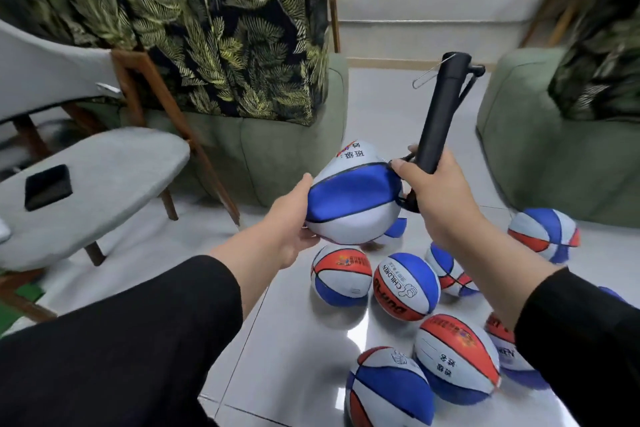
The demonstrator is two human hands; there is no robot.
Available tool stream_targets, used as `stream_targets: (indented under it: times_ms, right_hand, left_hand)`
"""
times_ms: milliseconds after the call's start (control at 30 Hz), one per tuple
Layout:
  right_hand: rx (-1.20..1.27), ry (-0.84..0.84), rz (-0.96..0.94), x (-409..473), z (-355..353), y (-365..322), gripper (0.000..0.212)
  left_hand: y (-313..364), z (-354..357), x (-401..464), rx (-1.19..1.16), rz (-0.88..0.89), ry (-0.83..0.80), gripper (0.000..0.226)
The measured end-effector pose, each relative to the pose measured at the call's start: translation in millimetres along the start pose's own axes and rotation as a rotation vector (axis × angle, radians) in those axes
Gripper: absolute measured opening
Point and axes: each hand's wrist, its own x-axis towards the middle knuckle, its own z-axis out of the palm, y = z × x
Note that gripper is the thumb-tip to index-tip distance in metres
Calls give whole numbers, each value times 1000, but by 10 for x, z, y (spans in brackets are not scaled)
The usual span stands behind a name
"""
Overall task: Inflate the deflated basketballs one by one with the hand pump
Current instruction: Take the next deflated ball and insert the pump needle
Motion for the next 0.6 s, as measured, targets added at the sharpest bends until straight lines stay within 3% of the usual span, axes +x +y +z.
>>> stream_targets:
  times_ms: [133,200,267,367,500,600]
  right_hand:
    - [-33,34,-22,-100,-208,-166,23]
    - [-60,58,-41,-115,-300,-216,22]
    - [-75,89,-65,-107,-379,-255,22]
    - [-24,96,-75,-69,-463,-287,26]
    - [8,56,-51,-27,-510,-253,27]
    - [80,14,-47,23,-482,-210,23]
  left_hand:
    - [16,92,-190,227,149,-125,106]
    - [-1,121,-235,266,263,-203,110]
    - [12,149,-246,342,343,-270,91]
    - [28,207,-279,468,462,-202,56]
    - [20,248,-250,487,551,-75,43]
    - [76,243,-198,328,513,-34,39]
